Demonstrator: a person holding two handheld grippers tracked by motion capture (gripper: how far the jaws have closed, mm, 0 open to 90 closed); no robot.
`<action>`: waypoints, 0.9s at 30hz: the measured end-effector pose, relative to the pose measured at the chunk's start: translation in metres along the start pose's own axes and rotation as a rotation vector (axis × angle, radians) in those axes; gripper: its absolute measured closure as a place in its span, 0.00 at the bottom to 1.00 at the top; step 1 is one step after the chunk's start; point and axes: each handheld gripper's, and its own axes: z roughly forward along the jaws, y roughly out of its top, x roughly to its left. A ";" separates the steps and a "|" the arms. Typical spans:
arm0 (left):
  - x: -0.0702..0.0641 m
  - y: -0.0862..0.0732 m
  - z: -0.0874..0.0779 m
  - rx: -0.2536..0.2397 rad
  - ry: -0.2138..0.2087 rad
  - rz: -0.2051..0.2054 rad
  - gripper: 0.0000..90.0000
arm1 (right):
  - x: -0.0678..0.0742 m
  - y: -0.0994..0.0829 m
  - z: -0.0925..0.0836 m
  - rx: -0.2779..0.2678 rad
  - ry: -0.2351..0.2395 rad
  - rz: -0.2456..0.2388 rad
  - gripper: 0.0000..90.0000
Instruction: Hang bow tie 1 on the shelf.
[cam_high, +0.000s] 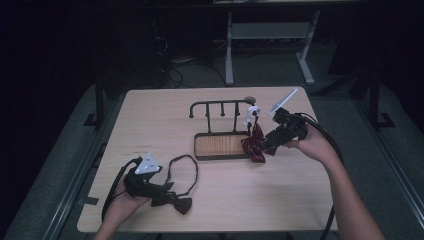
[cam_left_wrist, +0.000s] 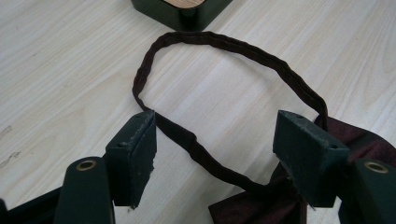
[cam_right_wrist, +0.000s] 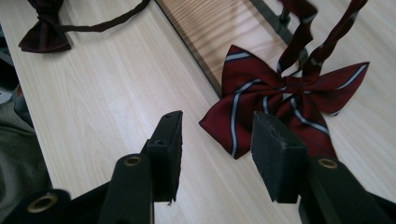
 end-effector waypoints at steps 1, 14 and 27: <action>0.000 0.000 0.001 -0.002 0.001 -0.002 0.34 | 0.000 -0.002 0.001 -0.001 0.001 0.003 0.58; 0.000 0.000 0.001 0.006 0.000 0.003 0.34 | 0.003 -0.020 0.014 -0.010 0.018 0.021 0.55; -0.001 0.000 0.002 0.009 -0.001 -0.003 0.35 | 0.009 -0.035 0.026 0.002 0.025 0.016 0.52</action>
